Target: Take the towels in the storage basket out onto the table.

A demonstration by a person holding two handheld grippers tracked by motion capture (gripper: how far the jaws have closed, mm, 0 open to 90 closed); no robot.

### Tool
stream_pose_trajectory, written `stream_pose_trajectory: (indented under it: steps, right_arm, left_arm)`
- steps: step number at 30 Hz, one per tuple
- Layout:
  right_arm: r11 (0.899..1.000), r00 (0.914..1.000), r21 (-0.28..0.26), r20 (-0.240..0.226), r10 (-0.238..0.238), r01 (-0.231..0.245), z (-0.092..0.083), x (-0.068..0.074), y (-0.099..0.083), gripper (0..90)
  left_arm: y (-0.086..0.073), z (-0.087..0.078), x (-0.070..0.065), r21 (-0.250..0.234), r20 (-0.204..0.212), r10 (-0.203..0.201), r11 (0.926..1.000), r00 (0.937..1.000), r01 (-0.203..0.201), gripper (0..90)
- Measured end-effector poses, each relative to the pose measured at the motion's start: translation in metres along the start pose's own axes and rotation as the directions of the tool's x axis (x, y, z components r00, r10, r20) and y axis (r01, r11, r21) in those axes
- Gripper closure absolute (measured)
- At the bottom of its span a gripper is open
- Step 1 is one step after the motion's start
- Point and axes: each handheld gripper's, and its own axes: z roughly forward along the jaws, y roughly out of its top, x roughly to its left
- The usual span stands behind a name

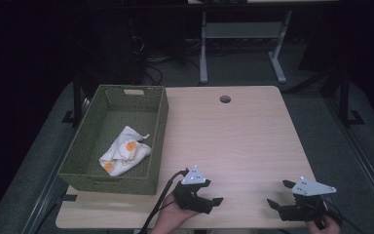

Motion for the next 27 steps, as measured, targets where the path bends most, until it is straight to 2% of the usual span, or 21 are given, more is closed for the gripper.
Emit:
stream_pose_trajectory:
  steps: [2, 10, 12, 16, 18, 20, 22, 24, 27]
  right_arm:
    - [1.0, 1.0, 0.001, 0.001, -0.007, 0.007, 0.001, -0.001, 0.0, 13.9]
    - [0.999, 0.9994, -0.021, 0.026, 0.025, -0.024, -0.003, -0.004, -0.003, 13.8]
    - [0.999, 0.9991, -0.026, 0.027, 0.033, -0.033, -0.004, -0.005, -0.003, 13.8]
    - [0.999, 0.9987, -0.034, 0.034, 0.039, -0.037, -0.005, -0.006, -0.003, 13.9]
    - [0.999, 0.9987, -0.034, 0.033, 0.038, -0.037, -0.006, -0.006, -0.004, 13.8]
    - [0.999, 0.9989, -0.035, 0.032, 0.036, -0.035, -0.005, -0.006, -0.003, 13.9]
    - [0.999, 0.999, -0.033, 0.029, 0.035, -0.034, -0.004, -0.005, -0.003, 13.9]
    - [0.999, 0.9993, -0.03, 0.028, 0.025, -0.024, -0.004, -0.005, -0.002, 13.9]
    - [0.999, 0.9995, -0.03, 0.021, 0.022, -0.022, -0.003, -0.004, -0.002, 13.8]
  left_arm:
    - [0.0, 0.001, 0.001, 0.004, -0.005, -0.002, 1.0, 1.0, 0.002, 27.2]
    - [0.001, 0.0, 0.004, 0.008, -0.018, -0.005, 1.0, 0.9998, 0.005, 27.1]
    - [0.003, 0.0, 0.003, 0.014, -0.022, 0.006, 0.9999, 0.9997, -0.006, 27.1]
    - [0.015, -0.002, 0.004, 0.022, -0.03, 0.041, 0.999, 0.9987, -0.04, 27.1]
    - [0.023, -0.002, 0.005, 0.003, -0.035, 0.047, 0.9989, 0.9983, -0.047, 27.0]
    - [0.031, 0.0, 0.006, -0.007, -0.024, 0.046, 0.9989, 0.9986, -0.046, 27.0]
    - [0.038, 0.005, 0.006, 0.003, -0.035, 0.051, 0.9987, 0.9981, -0.051, 27.1]
    - [0.045, 0.011, 0.007, 0.037, -0.045, 0.054, 0.9979, 0.9975, -0.053, 26.7]
    - [0.051, 0.017, 0.008, 0.033, -0.037, 0.042, 0.9986, 0.9984, -0.04, 25.7]
